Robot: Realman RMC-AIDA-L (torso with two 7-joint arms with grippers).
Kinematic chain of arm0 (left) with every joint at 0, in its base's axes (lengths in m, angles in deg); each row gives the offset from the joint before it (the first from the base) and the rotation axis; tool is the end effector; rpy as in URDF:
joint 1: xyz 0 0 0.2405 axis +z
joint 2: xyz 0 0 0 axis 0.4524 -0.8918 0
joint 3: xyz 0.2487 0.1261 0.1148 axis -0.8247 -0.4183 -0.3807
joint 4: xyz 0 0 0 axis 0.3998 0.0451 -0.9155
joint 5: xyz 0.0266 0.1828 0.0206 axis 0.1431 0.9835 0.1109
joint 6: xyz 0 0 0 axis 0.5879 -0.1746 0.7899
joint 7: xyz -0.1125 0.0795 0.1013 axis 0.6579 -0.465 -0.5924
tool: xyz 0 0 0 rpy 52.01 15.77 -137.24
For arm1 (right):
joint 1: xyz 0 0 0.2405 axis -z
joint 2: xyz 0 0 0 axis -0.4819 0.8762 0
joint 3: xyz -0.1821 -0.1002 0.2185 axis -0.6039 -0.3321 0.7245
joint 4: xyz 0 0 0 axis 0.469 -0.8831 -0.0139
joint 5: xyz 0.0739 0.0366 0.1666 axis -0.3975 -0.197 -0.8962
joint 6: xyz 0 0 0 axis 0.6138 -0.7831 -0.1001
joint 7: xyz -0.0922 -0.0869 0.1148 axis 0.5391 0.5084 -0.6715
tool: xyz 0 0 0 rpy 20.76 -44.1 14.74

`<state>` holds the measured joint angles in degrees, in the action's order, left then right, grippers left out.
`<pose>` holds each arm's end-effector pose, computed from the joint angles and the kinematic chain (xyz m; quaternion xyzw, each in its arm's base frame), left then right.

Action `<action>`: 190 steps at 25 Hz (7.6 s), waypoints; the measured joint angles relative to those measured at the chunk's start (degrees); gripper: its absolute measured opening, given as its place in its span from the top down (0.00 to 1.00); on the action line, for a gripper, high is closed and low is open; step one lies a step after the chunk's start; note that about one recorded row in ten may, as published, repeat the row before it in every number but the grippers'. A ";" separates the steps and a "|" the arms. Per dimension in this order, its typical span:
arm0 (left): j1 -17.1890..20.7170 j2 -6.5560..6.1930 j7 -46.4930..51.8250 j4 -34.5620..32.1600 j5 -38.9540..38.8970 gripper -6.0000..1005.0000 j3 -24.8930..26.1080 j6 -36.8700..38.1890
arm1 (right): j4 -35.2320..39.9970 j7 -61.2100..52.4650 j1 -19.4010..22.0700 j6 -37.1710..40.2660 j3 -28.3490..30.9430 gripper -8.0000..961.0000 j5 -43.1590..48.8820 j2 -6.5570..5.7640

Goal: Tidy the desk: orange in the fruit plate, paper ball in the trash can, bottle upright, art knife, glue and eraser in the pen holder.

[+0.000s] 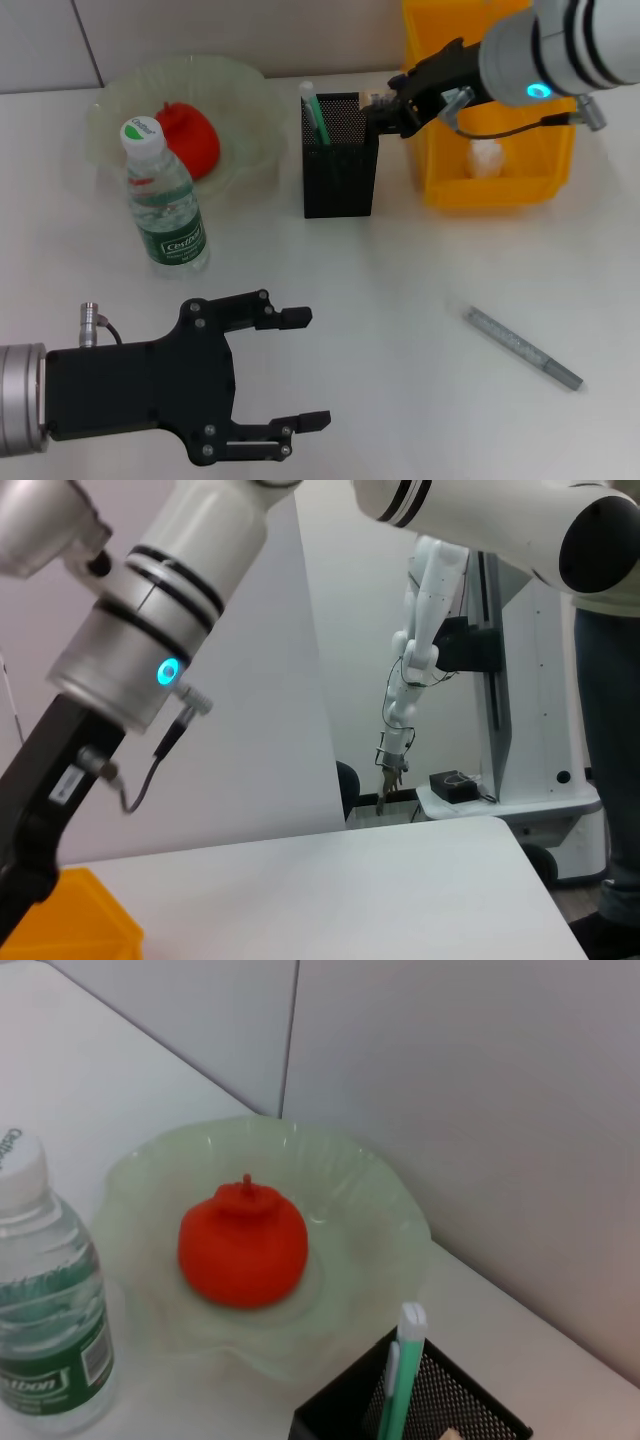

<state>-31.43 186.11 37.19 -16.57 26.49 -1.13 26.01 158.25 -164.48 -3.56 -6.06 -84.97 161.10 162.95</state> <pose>-0.2209 0.2152 -0.0565 -0.9585 0.0528 -0.2736 0.0604 0.1665 0.4048 -0.0320 -0.9157 0.2243 -0.0291 0.3321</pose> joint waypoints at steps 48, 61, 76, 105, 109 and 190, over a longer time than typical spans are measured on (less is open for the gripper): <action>-0.83 -0.01 0.53 0.66 -0.02 0.22 0.26 -0.33 | -0.97 0.11 -1.53 -0.90 -4.14 0.32 -0.39 -0.11; -0.75 -0.01 -0.37 3.00 -0.15 0.22 0.26 -0.05 | 11.57 -1.64 3.23 18.99 -0.81 0.26 -0.17 -0.04; -1.13 0.08 -4.09 5.85 -0.41 0.22 0.11 0.06 | 5.62 -6.47 -1.28 31.17 0.47 0.27 4.29 -0.05; -2.57 0.07 -7.43 9.12 -1.86 0.22 -0.22 0.35 | -11.79 -6.01 -3.91 32.80 2.89 0.27 9.21 -0.14; -2.58 0.07 -7.43 9.20 -1.86 0.22 -0.21 0.35 | -12.49 -5.74 -3.92 32.47 2.89 0.27 9.06 -0.12; -3.97 -0.10 -6.88 9.51 -1.85 0.22 0.87 0.70 | -20.19 -3.13 -7.67 25.84 1.08 0.84 4.97 0.11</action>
<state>-35.39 186.00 30.31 -7.07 24.64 -0.26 26.71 138.06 -167.61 -11.23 19.78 -83.89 166.07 163.06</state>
